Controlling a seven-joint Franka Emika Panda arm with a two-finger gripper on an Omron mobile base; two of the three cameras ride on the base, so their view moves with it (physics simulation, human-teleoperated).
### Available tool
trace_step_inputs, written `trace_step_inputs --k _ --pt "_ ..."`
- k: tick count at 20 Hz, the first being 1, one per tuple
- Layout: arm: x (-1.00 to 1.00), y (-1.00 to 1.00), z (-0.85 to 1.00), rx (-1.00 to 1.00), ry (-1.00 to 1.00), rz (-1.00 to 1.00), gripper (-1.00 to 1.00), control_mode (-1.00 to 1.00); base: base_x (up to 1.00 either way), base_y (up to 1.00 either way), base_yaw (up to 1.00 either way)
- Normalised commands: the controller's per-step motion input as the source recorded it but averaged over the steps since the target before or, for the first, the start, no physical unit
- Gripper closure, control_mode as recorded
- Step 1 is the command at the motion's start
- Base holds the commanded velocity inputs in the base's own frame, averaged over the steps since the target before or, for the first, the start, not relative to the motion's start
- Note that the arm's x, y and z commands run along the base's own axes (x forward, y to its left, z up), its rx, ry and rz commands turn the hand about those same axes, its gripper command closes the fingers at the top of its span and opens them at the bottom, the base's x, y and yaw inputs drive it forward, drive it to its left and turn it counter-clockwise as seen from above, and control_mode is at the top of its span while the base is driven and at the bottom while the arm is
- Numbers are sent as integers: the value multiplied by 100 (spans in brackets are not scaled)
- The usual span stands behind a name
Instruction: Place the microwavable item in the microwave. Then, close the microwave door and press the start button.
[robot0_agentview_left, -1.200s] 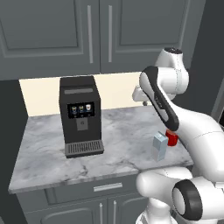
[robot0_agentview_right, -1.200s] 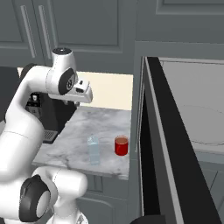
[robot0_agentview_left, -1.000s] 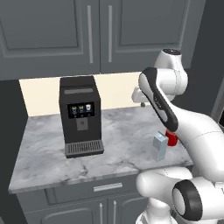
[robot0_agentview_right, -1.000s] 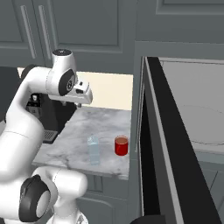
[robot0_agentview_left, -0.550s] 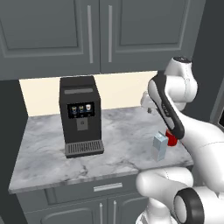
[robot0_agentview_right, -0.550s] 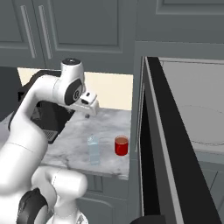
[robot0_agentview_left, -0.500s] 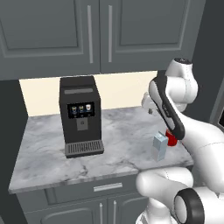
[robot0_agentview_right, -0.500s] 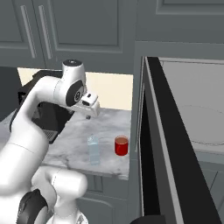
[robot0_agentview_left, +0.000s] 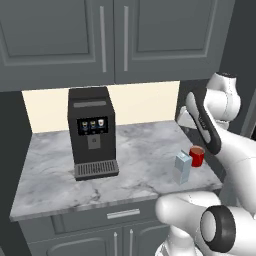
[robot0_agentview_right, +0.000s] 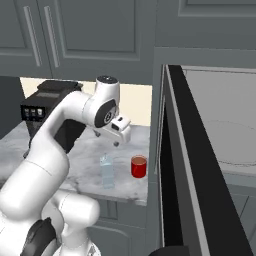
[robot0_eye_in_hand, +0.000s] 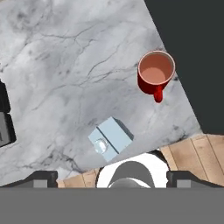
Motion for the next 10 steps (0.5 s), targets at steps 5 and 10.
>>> trace_step_inputs --k 5,10 --pt "2 -40 -25 0 15 -10 -100 -100 0 0 0" --pt "24 -19 -35 0 8 -1 -100 -100 0 0 0"
